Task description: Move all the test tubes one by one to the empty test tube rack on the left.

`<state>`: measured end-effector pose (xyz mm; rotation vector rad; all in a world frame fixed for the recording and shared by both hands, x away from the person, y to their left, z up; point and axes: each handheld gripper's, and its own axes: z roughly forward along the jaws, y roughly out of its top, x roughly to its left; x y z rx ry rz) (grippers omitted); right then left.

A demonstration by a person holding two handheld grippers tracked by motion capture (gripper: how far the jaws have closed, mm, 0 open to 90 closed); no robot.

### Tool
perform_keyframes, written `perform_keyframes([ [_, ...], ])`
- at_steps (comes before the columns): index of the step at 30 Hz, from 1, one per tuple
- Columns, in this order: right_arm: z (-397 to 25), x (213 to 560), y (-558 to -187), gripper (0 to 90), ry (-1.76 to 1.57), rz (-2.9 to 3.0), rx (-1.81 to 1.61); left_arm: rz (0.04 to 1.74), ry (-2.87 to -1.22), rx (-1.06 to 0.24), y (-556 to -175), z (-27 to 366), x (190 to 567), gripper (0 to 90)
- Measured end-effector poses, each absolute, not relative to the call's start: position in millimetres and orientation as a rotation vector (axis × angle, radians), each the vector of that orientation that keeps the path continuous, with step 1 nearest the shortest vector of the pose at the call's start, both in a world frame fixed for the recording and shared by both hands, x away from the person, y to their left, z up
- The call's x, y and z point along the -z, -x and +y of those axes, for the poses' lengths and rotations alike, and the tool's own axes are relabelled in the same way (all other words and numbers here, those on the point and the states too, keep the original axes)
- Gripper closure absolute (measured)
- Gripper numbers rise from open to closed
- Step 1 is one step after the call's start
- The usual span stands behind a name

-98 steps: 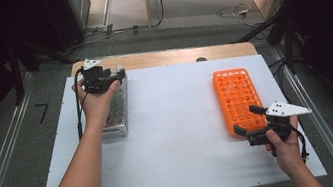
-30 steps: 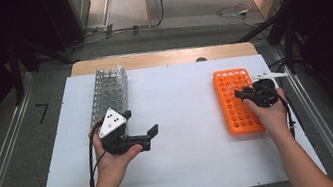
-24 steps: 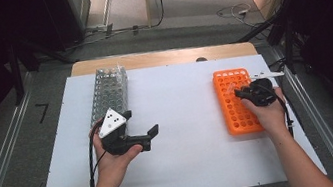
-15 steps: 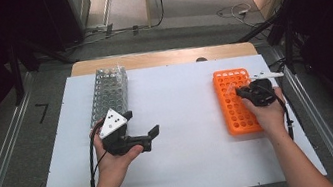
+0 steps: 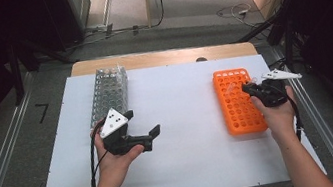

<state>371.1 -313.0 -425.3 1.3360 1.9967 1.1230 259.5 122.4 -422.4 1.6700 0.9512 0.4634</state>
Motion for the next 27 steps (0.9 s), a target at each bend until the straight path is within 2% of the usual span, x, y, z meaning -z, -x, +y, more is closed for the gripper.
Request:
perform_keyframes([
  [12,-293.2,404.1,-340.6,73.8,-1.214,2.066,-1.231,0.927,-1.672,-0.422,-258.7,119.0,420.8,0.0],
  [27,-248.2,402.7,-313.3,73.8,-1.045,2.211,-1.301,0.892,-1.689,-0.419,-254.9,110.8,418.4,0.0],
])
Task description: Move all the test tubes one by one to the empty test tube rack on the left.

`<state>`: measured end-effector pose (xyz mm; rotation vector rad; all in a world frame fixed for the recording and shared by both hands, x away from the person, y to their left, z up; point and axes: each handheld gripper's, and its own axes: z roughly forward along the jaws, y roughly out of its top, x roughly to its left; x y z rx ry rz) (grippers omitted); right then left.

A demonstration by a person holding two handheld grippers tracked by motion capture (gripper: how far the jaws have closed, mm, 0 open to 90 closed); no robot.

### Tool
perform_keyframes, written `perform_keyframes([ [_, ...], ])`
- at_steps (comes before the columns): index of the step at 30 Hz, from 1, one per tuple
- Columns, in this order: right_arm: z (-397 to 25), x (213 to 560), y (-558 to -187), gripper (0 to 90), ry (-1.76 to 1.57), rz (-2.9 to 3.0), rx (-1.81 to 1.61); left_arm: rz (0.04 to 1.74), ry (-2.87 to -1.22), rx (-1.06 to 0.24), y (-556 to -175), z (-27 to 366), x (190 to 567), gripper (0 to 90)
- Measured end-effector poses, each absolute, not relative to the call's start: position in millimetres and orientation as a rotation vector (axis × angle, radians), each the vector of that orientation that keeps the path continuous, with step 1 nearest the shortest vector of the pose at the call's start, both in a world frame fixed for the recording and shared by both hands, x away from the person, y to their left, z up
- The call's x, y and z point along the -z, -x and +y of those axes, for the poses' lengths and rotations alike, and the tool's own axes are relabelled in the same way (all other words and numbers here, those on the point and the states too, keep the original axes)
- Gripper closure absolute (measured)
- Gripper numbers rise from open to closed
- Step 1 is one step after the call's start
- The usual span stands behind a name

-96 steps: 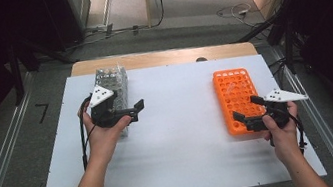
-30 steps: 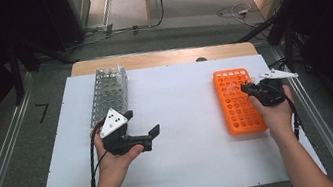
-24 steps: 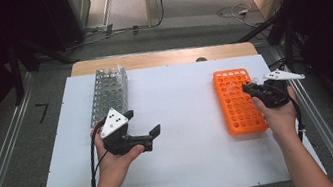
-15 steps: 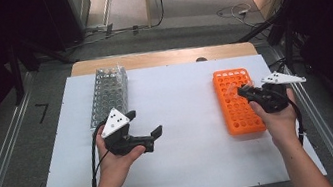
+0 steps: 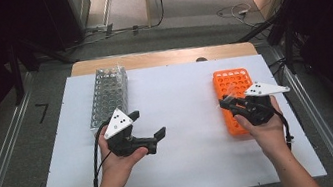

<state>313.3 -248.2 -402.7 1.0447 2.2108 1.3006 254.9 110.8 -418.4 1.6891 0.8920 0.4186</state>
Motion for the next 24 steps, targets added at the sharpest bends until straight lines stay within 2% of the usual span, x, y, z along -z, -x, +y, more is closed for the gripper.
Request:
perform_keyframes([
  [24,-189.1,416.9,-288.4,73.8,-0.851,2.397,-1.324,0.834,-1.718,-0.373,-248.0,88.3,414.9,0.0],
])
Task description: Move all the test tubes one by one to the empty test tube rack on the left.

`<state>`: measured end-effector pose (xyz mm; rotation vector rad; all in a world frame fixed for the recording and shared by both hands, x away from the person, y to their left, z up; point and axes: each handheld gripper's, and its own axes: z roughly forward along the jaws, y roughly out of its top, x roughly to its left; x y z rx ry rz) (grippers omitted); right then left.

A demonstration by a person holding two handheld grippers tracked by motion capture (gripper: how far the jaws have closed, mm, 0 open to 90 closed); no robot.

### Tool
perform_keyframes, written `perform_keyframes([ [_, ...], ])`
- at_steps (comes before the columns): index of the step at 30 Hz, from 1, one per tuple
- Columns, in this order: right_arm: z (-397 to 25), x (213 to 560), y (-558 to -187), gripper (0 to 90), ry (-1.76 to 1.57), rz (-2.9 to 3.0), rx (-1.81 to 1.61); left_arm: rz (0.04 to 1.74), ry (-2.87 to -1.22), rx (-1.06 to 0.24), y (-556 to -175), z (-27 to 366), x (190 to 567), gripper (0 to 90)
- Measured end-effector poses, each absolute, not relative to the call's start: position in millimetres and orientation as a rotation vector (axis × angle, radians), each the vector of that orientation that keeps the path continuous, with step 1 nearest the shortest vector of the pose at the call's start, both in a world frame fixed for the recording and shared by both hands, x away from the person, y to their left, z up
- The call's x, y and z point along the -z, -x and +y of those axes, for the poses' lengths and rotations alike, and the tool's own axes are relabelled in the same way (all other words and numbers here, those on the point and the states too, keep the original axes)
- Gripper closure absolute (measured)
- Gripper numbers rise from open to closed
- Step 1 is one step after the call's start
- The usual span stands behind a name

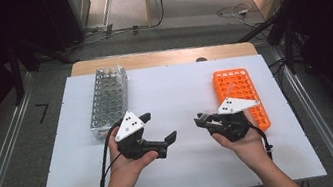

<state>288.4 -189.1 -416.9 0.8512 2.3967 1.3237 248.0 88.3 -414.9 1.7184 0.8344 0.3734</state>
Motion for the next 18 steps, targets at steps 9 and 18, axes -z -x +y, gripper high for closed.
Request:
perform_keyframes([
  [9,-166.8,422.0,-278.1,73.9,-0.769,2.463,-1.322,0.806,-1.731,-0.362,-245.3,80.7,413.9,2.5],
  [18,-156.4,422.5,-270.6,73.8,-0.719,2.499,-1.331,0.774,-1.747,-0.335,-242.3,72.7,414.0,6.4],
])
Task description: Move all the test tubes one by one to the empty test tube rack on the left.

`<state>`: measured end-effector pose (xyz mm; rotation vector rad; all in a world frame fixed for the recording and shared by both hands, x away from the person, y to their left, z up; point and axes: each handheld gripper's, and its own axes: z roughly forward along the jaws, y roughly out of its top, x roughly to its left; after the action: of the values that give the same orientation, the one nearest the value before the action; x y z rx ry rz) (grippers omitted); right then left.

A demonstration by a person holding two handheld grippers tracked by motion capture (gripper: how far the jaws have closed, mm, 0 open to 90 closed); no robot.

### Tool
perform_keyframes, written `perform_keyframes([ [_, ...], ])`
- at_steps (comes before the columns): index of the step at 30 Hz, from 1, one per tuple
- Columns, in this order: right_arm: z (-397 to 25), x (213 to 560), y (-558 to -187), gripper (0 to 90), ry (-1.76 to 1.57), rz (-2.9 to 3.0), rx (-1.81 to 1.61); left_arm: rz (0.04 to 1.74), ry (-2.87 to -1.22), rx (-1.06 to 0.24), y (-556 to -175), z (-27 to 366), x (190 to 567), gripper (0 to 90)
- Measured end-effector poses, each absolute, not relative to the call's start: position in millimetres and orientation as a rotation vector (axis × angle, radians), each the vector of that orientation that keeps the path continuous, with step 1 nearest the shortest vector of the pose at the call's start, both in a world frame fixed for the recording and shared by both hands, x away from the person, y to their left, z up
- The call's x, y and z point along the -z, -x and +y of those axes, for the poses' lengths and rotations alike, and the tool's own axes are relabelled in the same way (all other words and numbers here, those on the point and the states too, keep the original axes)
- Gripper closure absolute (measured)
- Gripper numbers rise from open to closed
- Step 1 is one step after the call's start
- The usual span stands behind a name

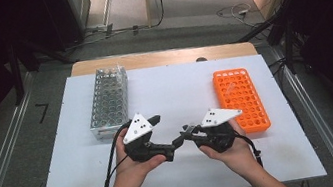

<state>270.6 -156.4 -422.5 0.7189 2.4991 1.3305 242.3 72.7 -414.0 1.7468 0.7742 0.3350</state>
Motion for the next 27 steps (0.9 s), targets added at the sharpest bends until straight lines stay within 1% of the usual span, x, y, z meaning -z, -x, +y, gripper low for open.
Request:
perform_keyframes([
  [11,-145.7,423.2,-263.3,73.9,-0.666,2.528,-1.335,0.727,-1.769,-0.308,-238.5,60.9,415.1,30.3],
  [15,-143.1,423.6,-261.8,73.9,-0.657,2.54,-1.33,0.718,-1.775,-0.312,-237.1,58.4,415.4,40.9],
  [18,-141.9,424.1,-261.4,73.9,-0.651,2.545,-1.331,0.704,-1.777,-0.314,-235.7,57.1,415.4,50.6],
  [23,-141.1,424.6,-261.2,73.8,-0.655,2.554,-1.329,0.682,-1.784,-0.305,-234.8,55.3,416.0,61.7],
  [27,-141.1,424.4,-261.3,73.9,-0.653,2.557,-1.331,0.667,-1.785,-0.305,-234.1,54.2,416.1,67.6],
])
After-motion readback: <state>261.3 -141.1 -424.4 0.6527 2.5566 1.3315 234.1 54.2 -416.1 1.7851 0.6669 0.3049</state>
